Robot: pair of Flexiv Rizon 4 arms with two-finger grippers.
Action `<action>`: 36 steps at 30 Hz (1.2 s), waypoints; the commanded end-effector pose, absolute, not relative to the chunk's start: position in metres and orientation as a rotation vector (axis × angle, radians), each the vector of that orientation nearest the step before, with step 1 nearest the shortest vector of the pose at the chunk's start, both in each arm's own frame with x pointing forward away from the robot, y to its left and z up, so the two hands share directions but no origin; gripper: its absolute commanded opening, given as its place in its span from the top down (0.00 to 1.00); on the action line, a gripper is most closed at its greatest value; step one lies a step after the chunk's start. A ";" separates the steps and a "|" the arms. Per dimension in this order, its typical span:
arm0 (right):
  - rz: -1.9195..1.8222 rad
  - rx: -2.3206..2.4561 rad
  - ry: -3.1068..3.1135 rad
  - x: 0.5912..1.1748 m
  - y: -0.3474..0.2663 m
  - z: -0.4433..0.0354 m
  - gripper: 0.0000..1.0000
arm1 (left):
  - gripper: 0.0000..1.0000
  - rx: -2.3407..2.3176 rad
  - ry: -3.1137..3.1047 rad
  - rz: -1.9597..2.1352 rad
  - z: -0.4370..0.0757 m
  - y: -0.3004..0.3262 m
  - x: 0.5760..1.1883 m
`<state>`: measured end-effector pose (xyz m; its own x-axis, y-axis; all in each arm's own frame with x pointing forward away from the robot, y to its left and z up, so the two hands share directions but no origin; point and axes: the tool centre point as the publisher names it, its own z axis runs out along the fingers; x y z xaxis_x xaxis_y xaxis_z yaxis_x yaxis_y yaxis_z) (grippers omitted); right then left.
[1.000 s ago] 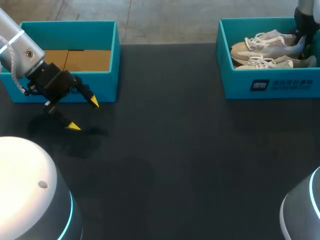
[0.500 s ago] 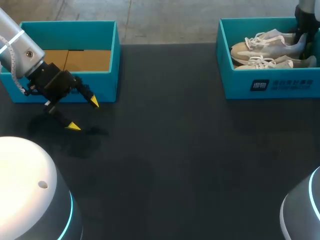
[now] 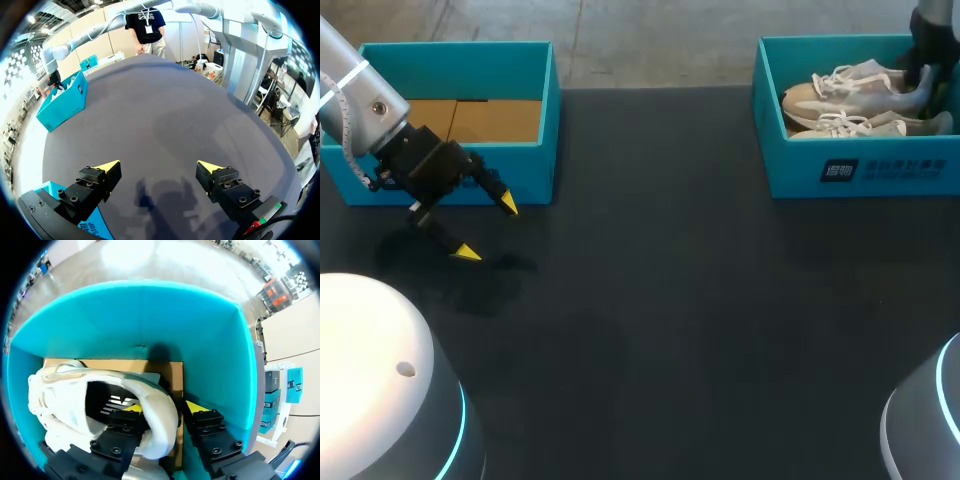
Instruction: Take the shoe out of the shoebox, open the shoe tongue, remove and reinsert the insole, then place the shoe into the shoebox
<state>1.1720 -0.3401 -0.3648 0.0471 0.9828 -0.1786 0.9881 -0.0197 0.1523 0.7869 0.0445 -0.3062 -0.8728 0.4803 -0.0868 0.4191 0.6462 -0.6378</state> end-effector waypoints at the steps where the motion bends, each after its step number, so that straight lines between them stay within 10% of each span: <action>1: -0.027 2.075 2.008 1.164 -0.336 -0.354 0.51 | 0.00 -0.760 -2.768 1.031 -0.306 0.045 0.787; 7: -0.018 2.061 1.990 1.160 -0.330 -0.342 0.47 | 0.00 -0.760 -2.768 1.031 -0.306 0.045 0.787; 16: -0.024 2.028 1.959 1.157 -0.326 -0.317 0.00 | 0.00 -0.760 -2.768 1.031 -0.306 0.045 0.787; 36: 0.006 1.990 1.952 1.130 -0.289 -0.217 0.00 | 0.00 -0.760 -2.768 1.031 -0.306 0.045 0.787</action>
